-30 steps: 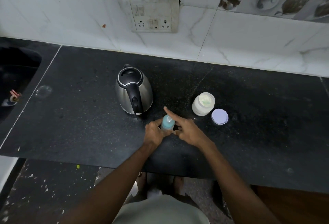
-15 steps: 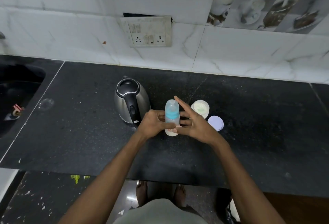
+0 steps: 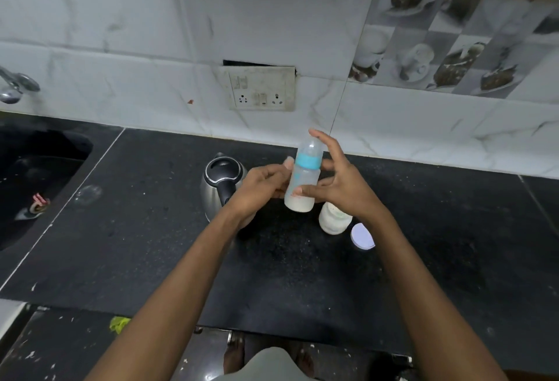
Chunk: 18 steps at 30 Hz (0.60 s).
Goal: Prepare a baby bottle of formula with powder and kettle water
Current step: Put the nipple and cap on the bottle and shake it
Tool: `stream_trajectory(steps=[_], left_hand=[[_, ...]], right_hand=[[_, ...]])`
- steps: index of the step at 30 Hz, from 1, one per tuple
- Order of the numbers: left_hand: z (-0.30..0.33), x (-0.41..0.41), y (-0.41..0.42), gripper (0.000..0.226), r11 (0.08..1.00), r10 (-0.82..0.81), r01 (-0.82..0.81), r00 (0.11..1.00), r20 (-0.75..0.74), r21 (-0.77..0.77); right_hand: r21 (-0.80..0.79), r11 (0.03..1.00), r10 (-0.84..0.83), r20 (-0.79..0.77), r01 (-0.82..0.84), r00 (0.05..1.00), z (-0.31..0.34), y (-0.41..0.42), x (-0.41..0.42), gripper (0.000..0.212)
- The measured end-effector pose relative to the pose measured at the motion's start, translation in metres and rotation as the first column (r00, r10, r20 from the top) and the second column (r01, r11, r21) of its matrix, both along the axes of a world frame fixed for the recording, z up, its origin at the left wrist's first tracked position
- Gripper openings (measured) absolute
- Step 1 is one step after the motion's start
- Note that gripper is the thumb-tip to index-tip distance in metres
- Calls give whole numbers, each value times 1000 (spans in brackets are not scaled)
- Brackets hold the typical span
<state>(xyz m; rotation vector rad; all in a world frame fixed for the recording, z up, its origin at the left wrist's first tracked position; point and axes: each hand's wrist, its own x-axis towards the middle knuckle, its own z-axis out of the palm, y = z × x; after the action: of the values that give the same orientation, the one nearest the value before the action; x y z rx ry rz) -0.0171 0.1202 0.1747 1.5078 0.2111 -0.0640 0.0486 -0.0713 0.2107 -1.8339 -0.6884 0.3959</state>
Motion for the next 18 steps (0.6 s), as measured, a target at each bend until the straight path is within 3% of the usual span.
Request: stream_trajectory(steps=[3, 9, 12, 18], left_hand=[[7, -3, 1, 50, 979, 139, -138, 990, 1, -147], [22, -10, -4, 52, 954, 132, -109, 989, 63, -281], [31, -11, -5, 53, 949, 153, -123, 985, 82, -290], [43, -17, -2, 50, 945, 182, -146, 978, 100, -293]], right_hand=[[94, 993, -67, -76, 74, 995, 18, 0, 10, 105], [319, 929, -92, -295, 189, 951, 46, 6, 29, 87], [444, 866, -40, -394, 228, 918, 54, 12, 35, 77], [528, 809, -17, -419, 259, 908, 69, 16, 42, 69]])
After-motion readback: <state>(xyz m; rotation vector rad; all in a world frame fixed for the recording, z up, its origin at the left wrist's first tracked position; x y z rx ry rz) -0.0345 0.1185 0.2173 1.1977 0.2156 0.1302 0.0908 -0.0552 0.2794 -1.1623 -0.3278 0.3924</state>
